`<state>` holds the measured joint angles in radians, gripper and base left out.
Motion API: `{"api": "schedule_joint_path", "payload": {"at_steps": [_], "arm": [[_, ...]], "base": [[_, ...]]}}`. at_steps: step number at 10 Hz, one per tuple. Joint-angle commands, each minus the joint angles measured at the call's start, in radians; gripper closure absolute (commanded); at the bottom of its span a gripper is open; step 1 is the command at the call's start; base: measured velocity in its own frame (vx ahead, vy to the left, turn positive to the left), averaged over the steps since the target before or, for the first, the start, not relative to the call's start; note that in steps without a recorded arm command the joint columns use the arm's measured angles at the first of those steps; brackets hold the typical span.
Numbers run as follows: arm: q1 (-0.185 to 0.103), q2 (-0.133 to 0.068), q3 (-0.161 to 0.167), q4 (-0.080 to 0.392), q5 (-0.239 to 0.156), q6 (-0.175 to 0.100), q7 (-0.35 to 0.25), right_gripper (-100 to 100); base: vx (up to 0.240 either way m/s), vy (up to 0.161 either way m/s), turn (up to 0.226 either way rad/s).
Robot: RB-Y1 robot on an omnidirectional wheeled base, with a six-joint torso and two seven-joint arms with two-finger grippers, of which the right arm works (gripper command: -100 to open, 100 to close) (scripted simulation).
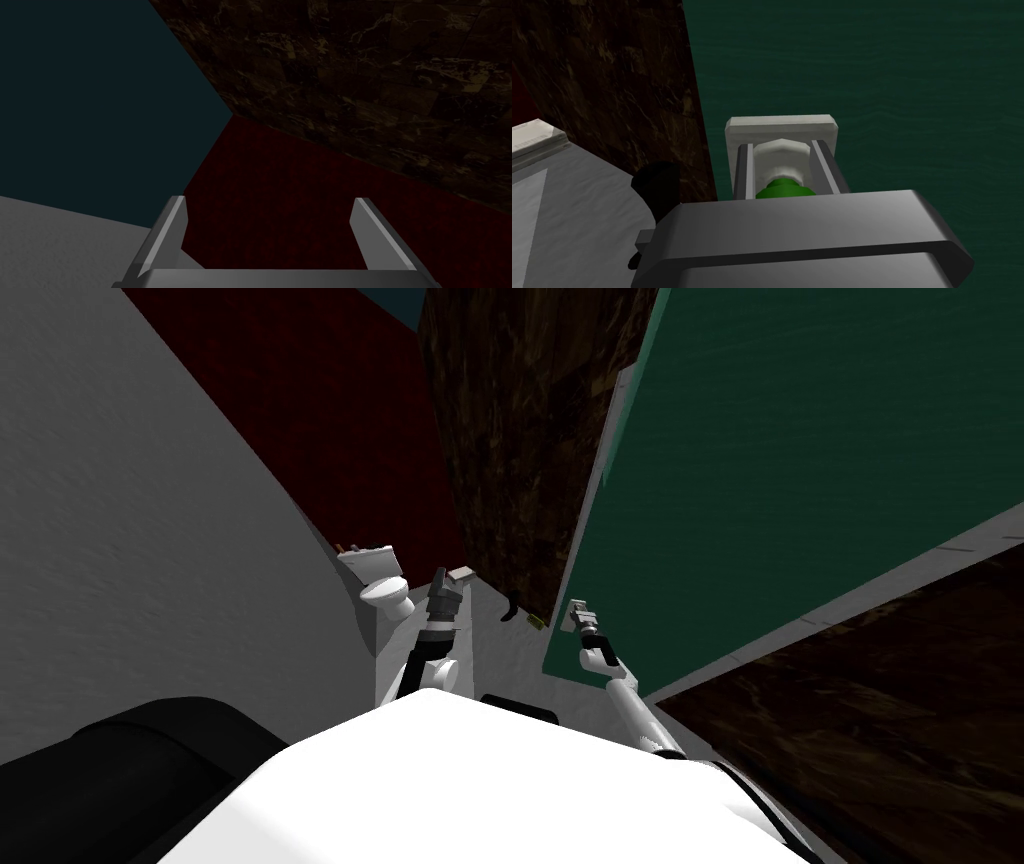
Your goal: Pull the door open
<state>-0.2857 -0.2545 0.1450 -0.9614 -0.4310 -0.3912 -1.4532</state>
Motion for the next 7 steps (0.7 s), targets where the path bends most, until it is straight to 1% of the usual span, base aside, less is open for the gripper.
{"api": "schedule_joint_path", "payload": {"at_steps": [1,4,5,7], "arm": [[0.020,0.017,0.030,0.001,0.008,0.004,-0.005,100],[0.028,0.028,0.054,-0.020,0.017,0.013,-0.007,100],[0.006,0.025,0.047,-0.012,0.017,-0.008,-0.007,100],[0.013,0.029,0.060,-0.011,0.023,-0.005,-0.005,100]], "base": [[-0.119,-0.121,-0.014],[-0.162,-0.127,0.000],[-0.078,-0.039,0.011],[0.034,-0.055,-0.175]]}}
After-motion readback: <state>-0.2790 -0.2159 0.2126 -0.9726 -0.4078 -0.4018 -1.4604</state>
